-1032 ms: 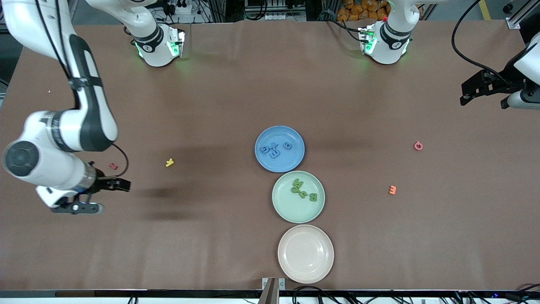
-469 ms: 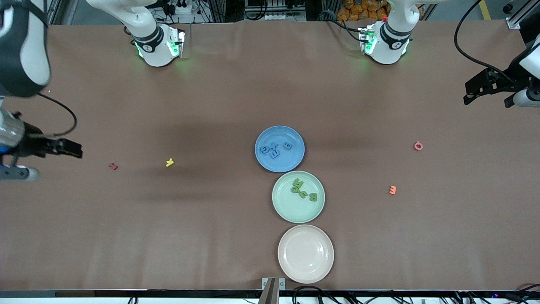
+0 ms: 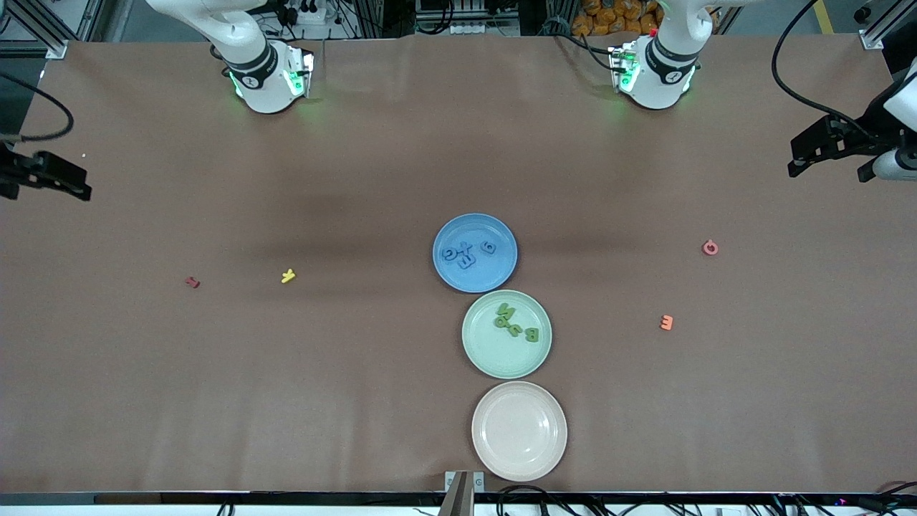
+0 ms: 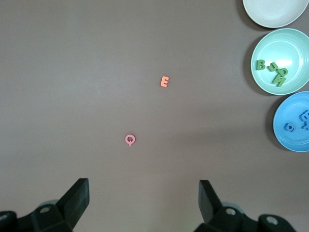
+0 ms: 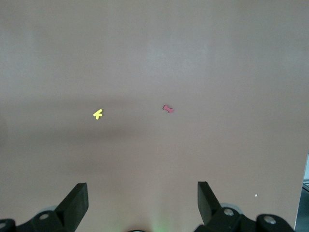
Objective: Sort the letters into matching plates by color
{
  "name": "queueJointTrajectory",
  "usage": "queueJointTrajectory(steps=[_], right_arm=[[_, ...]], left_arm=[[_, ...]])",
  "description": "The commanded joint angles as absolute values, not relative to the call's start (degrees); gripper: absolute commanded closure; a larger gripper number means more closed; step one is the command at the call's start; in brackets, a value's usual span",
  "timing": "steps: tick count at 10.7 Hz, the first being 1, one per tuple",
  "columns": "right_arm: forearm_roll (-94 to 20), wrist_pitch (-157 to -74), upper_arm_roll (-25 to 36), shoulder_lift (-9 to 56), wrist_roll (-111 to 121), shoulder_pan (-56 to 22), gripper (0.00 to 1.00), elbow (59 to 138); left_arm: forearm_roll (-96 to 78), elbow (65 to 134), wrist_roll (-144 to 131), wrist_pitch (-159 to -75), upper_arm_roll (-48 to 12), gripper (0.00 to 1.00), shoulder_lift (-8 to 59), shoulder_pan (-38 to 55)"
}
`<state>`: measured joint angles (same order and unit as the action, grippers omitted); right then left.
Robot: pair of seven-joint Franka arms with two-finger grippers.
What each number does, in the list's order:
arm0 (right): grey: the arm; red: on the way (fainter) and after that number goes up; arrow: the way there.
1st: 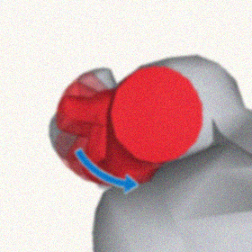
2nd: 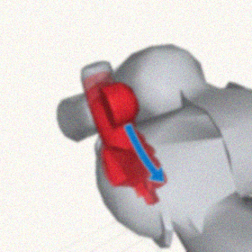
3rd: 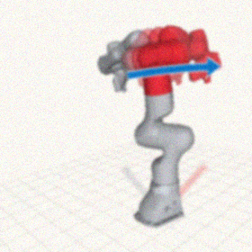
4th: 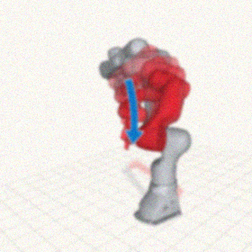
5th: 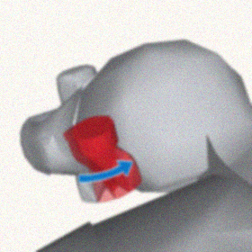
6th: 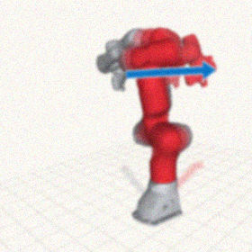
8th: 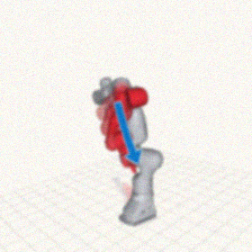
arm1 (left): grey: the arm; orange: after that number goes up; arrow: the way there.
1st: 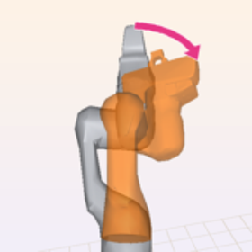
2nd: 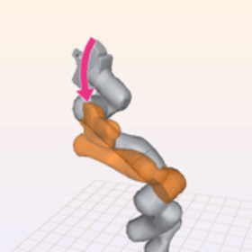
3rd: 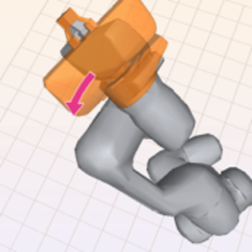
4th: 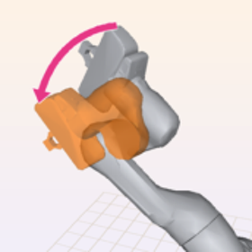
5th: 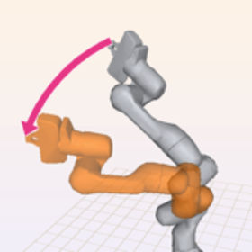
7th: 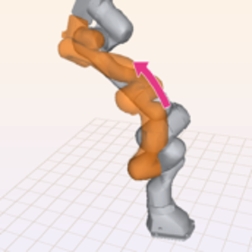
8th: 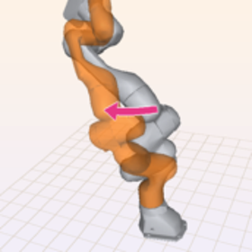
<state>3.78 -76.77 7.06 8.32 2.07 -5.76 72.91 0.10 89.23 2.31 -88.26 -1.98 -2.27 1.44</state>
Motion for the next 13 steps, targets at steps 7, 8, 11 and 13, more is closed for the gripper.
queueJointTrajectory(steps=[7, 8, 11, 13], right_arm=[[4.57, -85.25, 6.59, 1.4, -6.85, -8.52, 0.0, 84.9], [4.57, -85.34, 6.59, 1.49, -6.94, -8.44, 0.0, 84.73], [4.57, -85.25, 6.85, 2.02, -6.94, -8.44, 0.0, 84.29], [4.57, -85.34, 6.77, 2.11, -6.86, -8.35, 0.0, 84.29]], left_arm=[[-0.53, 89.03, 2.29, -89.12, -1.76, 0.0, -1.85, 1.5], [-0.53, 89.03, 2.29, -89.73, -1.76, 0.0, -1.76, 1.49], [-0.53, 89.03, 2.29, -90.61, -1.76, 0.0, -1.49, 1.49], [-0.53, 89.03, 2.29, -90.96, -1.76, 0.0, -1.41, 1.58]])
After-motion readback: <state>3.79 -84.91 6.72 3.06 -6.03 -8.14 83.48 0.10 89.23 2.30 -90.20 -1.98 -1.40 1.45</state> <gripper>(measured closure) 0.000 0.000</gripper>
